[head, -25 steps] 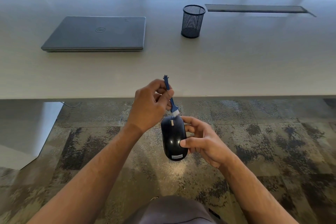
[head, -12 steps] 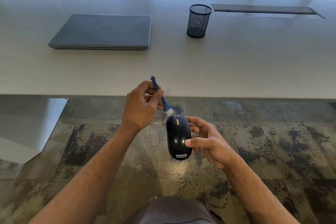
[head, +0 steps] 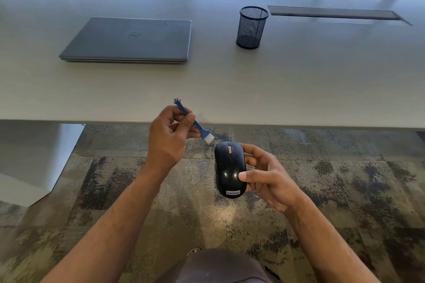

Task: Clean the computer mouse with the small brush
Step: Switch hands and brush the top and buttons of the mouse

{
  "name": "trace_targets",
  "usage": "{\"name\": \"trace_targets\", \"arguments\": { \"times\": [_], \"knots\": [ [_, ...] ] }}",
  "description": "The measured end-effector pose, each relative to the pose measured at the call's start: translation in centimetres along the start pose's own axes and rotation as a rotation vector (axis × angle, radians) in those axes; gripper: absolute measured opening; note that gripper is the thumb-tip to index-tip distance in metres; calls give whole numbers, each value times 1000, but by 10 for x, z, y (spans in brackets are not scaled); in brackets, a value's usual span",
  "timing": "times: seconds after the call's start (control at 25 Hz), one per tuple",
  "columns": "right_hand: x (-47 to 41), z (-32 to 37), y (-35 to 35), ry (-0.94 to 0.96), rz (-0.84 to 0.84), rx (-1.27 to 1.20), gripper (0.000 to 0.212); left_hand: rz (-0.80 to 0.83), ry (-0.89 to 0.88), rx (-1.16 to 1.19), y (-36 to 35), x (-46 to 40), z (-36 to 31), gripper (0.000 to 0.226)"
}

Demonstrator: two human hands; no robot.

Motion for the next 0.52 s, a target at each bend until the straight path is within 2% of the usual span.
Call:
{"name": "trace_targets", "arguments": {
  "times": [0.08,0.2,0.28,0.44,0.52],
  "knots": [
    [0,1,2,0,-4,1,70,-10,-3,49,2,1,-1,12],
    [-1,1,2,-4,-1,2,72,122,-60,140,-10,9,-7,11],
    [-2,1,1,-6,4,1,72,177,-95,72,-20,14,-8,13],
    [-1,0,1,-12,1,2,75,-5,-43,-58,-13,7,-4,8],
    [-1,0,3,-13,-5,25,76,-2,-64,-26,-10,5,-8,7]
  ]
}}
Point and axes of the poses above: each hand's wrist, its own x-axis away from the middle knuckle, its own y-axis out of the back of the hand, z = x × y, the point moved 6 cm from there along -x, towards the middle knuckle, and after that the axes turned 9 degrees about y, right-handed, at the moved point
